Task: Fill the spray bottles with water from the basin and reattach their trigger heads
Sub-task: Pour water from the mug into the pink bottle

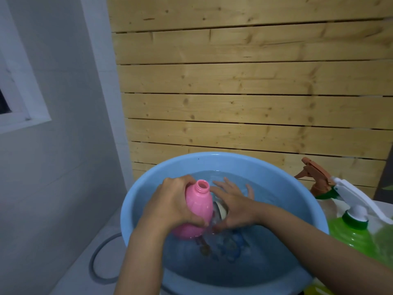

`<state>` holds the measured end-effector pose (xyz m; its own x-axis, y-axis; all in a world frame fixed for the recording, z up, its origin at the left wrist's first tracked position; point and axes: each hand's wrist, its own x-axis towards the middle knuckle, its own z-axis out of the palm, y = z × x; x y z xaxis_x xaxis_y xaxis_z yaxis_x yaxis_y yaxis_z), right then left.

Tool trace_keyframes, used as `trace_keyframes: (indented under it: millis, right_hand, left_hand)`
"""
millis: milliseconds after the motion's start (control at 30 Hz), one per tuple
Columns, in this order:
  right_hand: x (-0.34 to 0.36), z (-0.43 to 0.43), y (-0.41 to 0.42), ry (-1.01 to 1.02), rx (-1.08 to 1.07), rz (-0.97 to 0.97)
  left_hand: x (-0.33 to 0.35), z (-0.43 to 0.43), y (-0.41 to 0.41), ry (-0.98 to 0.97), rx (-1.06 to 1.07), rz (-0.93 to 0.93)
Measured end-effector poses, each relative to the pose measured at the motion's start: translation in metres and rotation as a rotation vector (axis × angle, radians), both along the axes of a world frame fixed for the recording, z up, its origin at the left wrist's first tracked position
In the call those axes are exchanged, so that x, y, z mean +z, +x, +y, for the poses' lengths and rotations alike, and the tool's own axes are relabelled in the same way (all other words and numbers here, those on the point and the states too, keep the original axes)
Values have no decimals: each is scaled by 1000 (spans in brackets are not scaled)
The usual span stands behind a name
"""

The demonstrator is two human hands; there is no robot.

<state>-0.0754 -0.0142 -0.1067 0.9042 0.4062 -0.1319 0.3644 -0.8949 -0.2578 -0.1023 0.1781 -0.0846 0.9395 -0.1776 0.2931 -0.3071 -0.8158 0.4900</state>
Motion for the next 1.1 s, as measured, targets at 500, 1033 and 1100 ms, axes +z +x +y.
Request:
trace_keyframes:
  millis: [500,1033,1100]
  right_hand:
    - [27,10,-20,779,155,212]
    - [49,-25,-73,893,-7,128]
    - [48,-29,-80,963,-38,93]
  left_hand:
    - [16,-15,-11,-203,83,-90]
    - [11,-49,-44,-439,-75,-30]
    - [10,-60,-54,-511,-66,-20]
